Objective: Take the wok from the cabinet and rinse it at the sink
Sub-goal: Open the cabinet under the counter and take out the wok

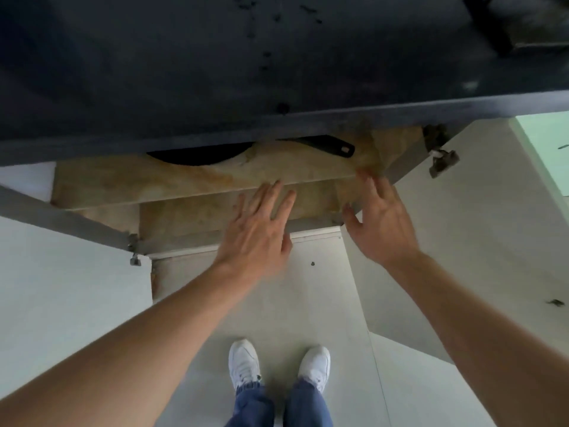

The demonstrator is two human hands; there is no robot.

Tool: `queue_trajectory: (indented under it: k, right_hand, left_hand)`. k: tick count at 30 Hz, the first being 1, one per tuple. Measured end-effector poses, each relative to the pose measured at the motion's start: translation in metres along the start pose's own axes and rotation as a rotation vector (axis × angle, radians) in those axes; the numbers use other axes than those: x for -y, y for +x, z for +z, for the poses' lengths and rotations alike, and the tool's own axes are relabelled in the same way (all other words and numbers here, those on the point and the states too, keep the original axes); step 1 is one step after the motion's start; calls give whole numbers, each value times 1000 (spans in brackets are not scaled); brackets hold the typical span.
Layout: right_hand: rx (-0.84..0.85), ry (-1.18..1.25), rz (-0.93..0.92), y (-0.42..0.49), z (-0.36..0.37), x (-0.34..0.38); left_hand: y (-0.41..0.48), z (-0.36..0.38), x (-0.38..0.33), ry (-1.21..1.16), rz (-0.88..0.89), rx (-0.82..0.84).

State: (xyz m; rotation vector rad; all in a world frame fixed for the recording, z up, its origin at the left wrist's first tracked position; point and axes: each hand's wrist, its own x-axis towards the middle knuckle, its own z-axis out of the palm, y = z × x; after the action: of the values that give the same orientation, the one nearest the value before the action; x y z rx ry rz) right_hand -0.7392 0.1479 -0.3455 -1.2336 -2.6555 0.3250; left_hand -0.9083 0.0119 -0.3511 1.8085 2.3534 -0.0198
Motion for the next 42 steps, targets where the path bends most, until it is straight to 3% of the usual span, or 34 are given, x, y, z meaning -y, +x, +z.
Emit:
queue_trajectory:
  k: [4, 9, 18, 21, 24, 28, 30, 34, 38, 40, 42]
  right_hand:
    - [-74, 106, 15, 51, 18, -7]
    - [-52, 200, 38, 91, 36, -13]
    - [-85, 260, 45, 79, 46, -7]
    - [-86, 286, 39, 47, 50, 9]
    - [-116, 294, 119, 14, 56, 36]
    - [-164, 278, 243, -22, 60, 65]
    - [-168, 319, 289, -36, 60, 70]
    - [-170, 378, 337, -62, 58, 70]
    - [-131, 474, 347, -83, 59, 61]
    - [-2, 633, 443, -83, 61, 55]
    - [234, 915, 621, -71, 62, 50]
  left_hand:
    - [65, 4, -8, 13, 12, -57]
    - [112, 13, -13, -53, 31, -86]
    - [107, 28, -4, -134, 71, -133]
    - [81, 37, -7, -389, -10, -229]
    - [60, 44, -15, -855, -202, -315]
    - [55, 49, -19, -1558, -650, -231]
    - [55, 49, -13, -1781, -764, -159]
    - [59, 43, 1, -2076, -759, -33]
    - [62, 41, 3, -2181, -760, 103]
    - [58, 44, 3, -2214, -764, 138]
    - [53, 49, 4, -2250, -772, 154]
